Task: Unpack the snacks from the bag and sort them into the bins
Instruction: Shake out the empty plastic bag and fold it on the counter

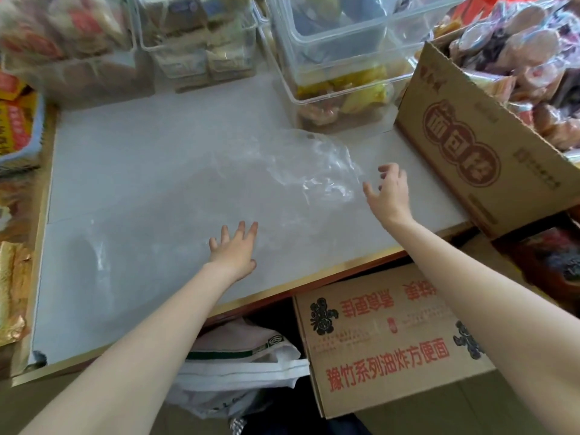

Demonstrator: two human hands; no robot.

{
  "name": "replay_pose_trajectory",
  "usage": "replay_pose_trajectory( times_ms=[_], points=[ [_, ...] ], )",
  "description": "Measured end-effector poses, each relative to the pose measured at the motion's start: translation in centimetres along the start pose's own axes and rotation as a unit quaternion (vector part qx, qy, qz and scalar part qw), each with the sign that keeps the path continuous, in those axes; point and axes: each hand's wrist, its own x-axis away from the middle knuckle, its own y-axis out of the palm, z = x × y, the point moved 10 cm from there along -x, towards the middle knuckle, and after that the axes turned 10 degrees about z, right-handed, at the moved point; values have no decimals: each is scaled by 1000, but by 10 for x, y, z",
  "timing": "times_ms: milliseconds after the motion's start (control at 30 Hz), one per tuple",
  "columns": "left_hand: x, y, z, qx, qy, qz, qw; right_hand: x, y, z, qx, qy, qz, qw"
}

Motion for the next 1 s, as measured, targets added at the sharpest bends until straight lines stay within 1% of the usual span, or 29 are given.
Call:
replay_pose_trajectory(
  times_ms=[33, 67, 100, 167, 200, 233, 300, 367, 433, 467, 567, 633, 700, 733, 767, 833, 900, 967, 1000],
  points=[
    [-1, 2, 0, -1, -2, -4, 1000, 9, -3, 4, -12, -2, 21, 1000],
    [-2, 4, 1, -1, -3, -6, 1000, 20, 0, 8, -2, -2, 13, 1000],
    [-3, 5, 2, -1, -5, -8, 1000, 32, 9, 12, 28, -3, -16, 999],
    [-5, 5, 4, -3, -6, -9, 1000, 56, 36, 21, 97, 6, -103, 990],
    [-6, 4, 5, -5, -5, -9, 1000, 63, 47, 23, 107, 13, -129, 986],
    [-6, 3, 5, -6, -5, -6, 1000, 65, 54, 21, 98, 18, -132, 986],
    [-6, 0, 3, -11, -10, 0, 1000, 57, 59, 12, 37, 29, -95, 994],
    [-6, -1, 0, -26, -16, -1, 1000, 48, 57, -2, -61, 42, -71, 995],
    [-7, -2, -4, -60, -21, 1, 998, 38, 47, -20, -173, 50, -83, 980],
    [-9, -6, -6, -74, -23, 12, 997, 31, 37, -31, -208, 41, -91, 973],
    [-12, -30, -15, -101, -25, 88, 991, 2, -4, -46, -231, 18, -87, 969],
    [-10, -41, -22, -130, -26, 123, 984, -13, -18, -25, -181, 39, -86, 979],
    [-6, -36, -27, -156, -21, 105, 982, -8, -12, 10, -61, 70, -140, 986],
    [-5, -27, -28, -159, -16, 80, 984, -1, -5, 24, -4, 71, -167, 983],
    [-3, -15, -30, -155, -12, 45, 987, 2, 3, 32, 25, 65, -175, 982],
    [2, 8, -35, -126, -16, -35, 991, 4, 14, 32, 32, 58, -171, 983],
    [4, 19, -31, -47, -11, -84, 995, 8, 24, 15, -29, 63, -200, 977],
    [0, 12, -13, 43, 16, -77, 996, 15, 40, 8, -76, 82, -234, 966],
    [-3, 5, -3, 83, 24, -62, 994, 23, 47, 5, -70, 80, -255, 961]
  ],
)
